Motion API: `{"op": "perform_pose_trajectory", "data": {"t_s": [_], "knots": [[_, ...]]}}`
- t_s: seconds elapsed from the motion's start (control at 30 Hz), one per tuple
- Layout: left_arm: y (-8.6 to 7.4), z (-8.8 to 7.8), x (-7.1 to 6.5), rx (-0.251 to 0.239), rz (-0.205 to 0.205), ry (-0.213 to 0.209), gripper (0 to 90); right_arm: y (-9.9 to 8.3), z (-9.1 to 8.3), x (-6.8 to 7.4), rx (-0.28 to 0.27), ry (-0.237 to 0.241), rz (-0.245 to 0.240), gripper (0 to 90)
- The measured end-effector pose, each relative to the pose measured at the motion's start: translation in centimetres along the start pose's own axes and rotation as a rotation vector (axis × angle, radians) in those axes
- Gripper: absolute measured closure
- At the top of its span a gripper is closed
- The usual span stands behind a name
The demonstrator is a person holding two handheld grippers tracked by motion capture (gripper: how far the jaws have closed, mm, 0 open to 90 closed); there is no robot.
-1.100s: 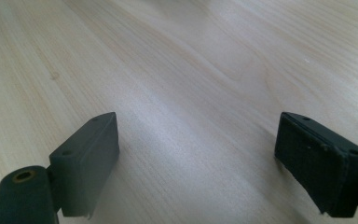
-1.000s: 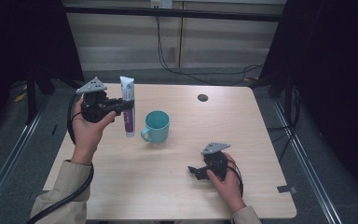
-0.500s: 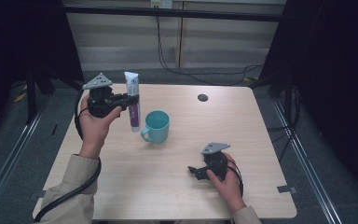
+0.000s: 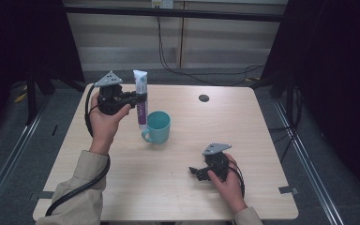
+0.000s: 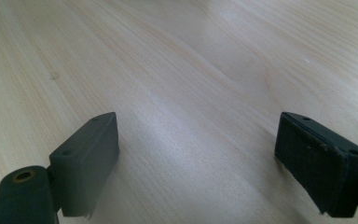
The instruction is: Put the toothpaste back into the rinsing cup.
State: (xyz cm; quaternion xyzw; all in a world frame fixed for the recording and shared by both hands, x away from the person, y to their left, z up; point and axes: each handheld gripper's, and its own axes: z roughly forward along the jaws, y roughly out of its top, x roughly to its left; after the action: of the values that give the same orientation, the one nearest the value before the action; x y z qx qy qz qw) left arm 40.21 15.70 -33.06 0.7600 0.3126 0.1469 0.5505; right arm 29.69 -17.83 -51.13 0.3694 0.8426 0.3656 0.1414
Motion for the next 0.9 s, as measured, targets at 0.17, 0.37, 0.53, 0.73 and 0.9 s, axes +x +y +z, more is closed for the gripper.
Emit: {"op": "perform_pose_trajectory", "data": {"t_s": [0.17, 0.37, 0.53, 0.73, 0.9], "knots": [[0.0, 0.7, 0.0, -0.004, -0.001, -0.002, 76.3, 0.0, 0.0, 0.0, 0.001, -0.001, 0.001, 13.2], [0.0, 1.1, 0.0, -0.003, -0.003, -0.007, 76.3, 0.0, 0.0, 0.0, 0.000, 0.000, 0.000, 13.2], [0.1, 1.6, 0.0, -0.016, -0.007, -0.009, 76.3, 0.0, 0.0, 0.0, 0.000, -0.001, -0.001, 13.2], [0.5, 1.9, -0.1, -0.020, -0.006, -0.005, 76.3, 0.0, 0.0, 0.0, 0.000, -0.001, -0.001, 13.2], [0.5, 2.2, -0.1, -0.026, 0.001, -0.002, 76.3, 0.0, 0.0, 0.0, 0.001, -0.002, 0.001, 13.2]]}}
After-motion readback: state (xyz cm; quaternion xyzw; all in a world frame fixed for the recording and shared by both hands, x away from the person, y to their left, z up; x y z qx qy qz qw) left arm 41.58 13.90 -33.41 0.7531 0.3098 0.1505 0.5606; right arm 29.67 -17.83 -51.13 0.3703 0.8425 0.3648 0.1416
